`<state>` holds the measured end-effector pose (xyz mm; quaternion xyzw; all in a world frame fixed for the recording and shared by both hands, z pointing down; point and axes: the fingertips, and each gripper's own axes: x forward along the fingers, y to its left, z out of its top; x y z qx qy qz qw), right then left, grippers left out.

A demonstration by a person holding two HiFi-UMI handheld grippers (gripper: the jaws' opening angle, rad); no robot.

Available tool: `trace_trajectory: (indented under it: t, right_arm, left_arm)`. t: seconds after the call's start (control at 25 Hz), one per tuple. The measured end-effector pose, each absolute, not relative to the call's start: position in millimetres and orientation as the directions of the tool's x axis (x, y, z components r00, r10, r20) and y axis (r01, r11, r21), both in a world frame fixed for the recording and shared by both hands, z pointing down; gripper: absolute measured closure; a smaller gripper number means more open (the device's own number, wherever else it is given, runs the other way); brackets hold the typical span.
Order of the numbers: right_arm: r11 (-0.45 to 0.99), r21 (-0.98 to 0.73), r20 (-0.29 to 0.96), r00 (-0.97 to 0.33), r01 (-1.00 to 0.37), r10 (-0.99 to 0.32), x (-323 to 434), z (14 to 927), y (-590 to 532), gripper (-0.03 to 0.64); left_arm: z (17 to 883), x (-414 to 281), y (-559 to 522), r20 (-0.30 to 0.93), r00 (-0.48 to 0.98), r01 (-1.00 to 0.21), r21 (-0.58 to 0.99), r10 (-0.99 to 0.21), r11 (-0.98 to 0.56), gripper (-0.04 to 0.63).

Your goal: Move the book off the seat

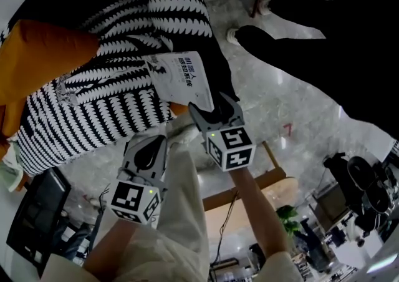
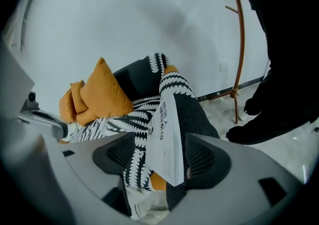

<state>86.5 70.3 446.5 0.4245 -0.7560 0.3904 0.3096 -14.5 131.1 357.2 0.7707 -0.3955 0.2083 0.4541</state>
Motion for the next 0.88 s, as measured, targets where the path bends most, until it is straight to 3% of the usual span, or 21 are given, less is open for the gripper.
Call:
trace_trajectory:
  t: [0.88]
  right_arm:
    - [0.381,-0.368,0.811,-0.493,-0.848,-0.314,72,474,53,0.322]
  left_arm:
    - [366,-22,129,0.692,0.593,-0.804,0.536,-0.412,-0.256,0.588]
